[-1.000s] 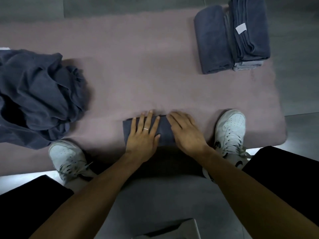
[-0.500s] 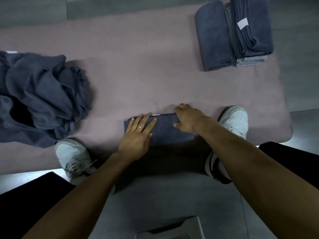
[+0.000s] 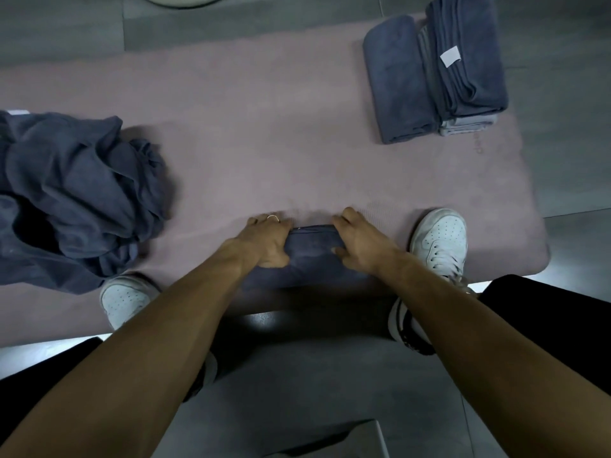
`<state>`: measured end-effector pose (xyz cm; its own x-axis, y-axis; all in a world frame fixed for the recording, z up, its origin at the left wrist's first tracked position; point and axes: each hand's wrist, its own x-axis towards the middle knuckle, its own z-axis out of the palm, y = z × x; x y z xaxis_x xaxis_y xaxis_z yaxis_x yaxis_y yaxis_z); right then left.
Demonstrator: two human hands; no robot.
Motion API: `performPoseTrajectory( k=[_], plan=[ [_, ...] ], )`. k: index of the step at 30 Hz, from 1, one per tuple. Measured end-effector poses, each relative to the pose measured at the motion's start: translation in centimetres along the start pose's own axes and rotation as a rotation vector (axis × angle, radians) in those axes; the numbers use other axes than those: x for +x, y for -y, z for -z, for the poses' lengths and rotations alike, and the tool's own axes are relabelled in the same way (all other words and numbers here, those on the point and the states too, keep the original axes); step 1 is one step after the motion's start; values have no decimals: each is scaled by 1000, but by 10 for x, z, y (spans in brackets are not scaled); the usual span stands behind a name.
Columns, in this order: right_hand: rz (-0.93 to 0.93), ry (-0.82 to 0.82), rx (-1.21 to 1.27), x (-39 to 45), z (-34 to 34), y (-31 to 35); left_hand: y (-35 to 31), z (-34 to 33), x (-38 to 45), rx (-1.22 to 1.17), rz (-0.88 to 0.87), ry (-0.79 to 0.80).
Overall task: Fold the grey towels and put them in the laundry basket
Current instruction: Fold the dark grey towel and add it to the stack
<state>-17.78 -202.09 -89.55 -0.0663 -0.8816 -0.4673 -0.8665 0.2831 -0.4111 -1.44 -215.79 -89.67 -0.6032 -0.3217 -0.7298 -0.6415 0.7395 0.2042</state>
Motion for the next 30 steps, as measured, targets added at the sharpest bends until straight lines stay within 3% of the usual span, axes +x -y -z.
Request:
performPoseTrajectory(
  k=[3,8,13,16,20,22,25,28,30],
  plan=[
    [-14,-2,0,-7,0,5,-3,-6,-15,-31,4,-14],
    [-29,-9,-61,-24,7,16,-3,-15,-49,-31,-72,-186],
    [-19,-103,-194,-47,25,20,-9,-4,-77,11,-188,-485],
    [127,-162,-175,-54,44,28,-18,17,-88,73,-276,-656],
    [117,-135,-131,-56,86,44,-24,50,-102,34,-300,-733],
    [70,-169,-51,-63,111,43,-23,62,-107,-146,-203,-760],
    [4,-249,17,-77,143,37,-35,66,-109,-646,-103,-864],
    [-6,-253,161,-86,168,33,-62,67,-106,-1217,1,-804],
    [-11,-236,255,-89,182,29,-81,74,-100,-1465,31,-744]
  ],
)
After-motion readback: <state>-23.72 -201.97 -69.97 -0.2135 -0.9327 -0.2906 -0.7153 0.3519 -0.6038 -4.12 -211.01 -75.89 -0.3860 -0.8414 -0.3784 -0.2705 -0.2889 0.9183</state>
